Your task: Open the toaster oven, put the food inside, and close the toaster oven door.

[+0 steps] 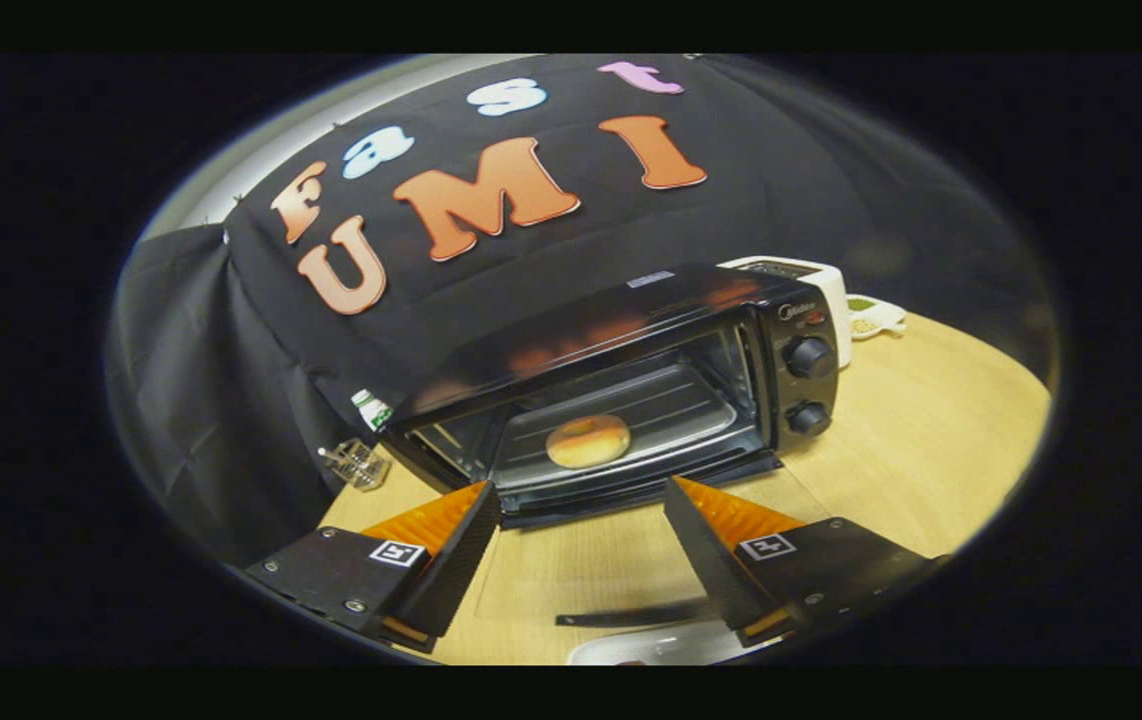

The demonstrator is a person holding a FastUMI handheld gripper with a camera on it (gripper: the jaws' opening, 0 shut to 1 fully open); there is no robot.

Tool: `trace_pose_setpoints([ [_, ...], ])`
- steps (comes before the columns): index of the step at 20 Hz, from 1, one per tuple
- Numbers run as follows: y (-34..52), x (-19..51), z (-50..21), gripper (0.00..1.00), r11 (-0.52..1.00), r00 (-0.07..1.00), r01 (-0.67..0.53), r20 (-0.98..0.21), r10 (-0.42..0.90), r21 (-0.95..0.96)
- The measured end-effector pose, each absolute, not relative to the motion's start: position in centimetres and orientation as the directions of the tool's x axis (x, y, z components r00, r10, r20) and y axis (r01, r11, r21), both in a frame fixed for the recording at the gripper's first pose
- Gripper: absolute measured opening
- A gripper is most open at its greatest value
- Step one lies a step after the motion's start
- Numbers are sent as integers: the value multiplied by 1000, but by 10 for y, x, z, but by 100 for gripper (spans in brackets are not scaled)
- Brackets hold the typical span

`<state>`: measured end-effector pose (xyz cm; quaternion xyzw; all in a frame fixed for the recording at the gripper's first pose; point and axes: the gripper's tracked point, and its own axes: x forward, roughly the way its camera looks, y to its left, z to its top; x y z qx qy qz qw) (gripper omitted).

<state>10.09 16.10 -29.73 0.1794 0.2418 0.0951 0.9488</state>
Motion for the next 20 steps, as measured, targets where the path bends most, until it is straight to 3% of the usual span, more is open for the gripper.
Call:
trace_pose_setpoints([
  [7, 140, 51, -311, 98, 966, 859, -126, -463, 220, 226],
  [20, 146, -1, -392, 99, 981, 757, -154, -625, 191, 113],
])
